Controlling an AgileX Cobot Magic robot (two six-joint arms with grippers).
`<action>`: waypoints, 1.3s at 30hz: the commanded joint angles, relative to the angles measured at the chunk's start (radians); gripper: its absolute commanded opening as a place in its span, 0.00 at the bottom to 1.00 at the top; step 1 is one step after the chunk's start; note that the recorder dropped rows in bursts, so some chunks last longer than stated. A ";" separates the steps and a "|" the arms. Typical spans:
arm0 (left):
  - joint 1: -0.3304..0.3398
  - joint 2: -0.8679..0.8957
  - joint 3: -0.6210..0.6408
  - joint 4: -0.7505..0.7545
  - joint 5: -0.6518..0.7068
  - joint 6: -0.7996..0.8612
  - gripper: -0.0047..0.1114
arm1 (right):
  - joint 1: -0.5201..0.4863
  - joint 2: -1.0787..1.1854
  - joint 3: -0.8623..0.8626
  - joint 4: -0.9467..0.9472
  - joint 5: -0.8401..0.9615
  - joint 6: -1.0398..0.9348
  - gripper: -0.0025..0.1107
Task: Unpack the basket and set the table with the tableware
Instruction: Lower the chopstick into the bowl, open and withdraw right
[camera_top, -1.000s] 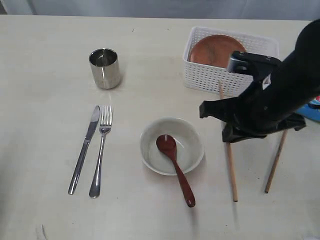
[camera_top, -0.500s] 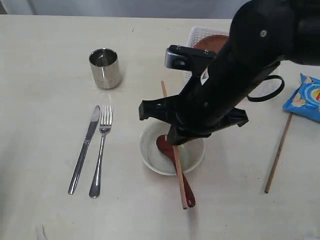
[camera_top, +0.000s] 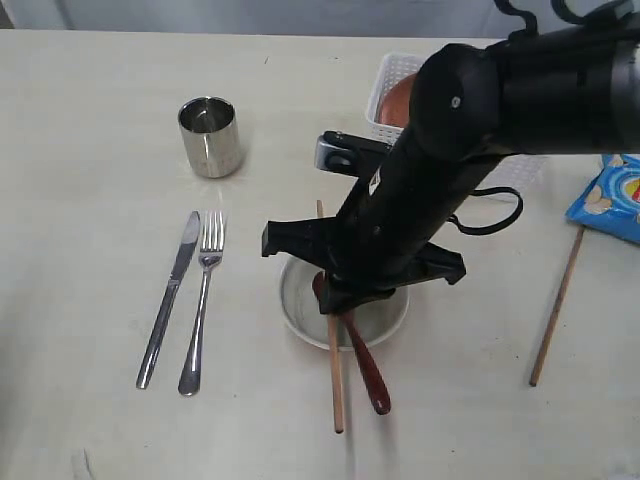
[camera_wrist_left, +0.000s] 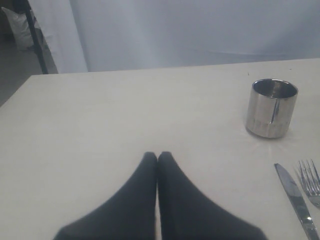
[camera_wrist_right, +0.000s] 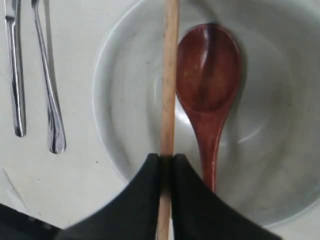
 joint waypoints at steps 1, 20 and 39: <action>0.002 -0.003 0.003 -0.011 -0.001 0.000 0.04 | 0.001 0.005 -0.007 0.000 -0.058 -0.010 0.02; 0.002 -0.003 0.003 -0.003 -0.001 0.000 0.04 | 0.001 0.039 -0.007 -0.025 -0.089 -0.031 0.36; 0.002 -0.003 0.003 -0.003 -0.001 0.000 0.04 | -0.001 -0.111 -0.164 -0.531 0.383 0.161 0.42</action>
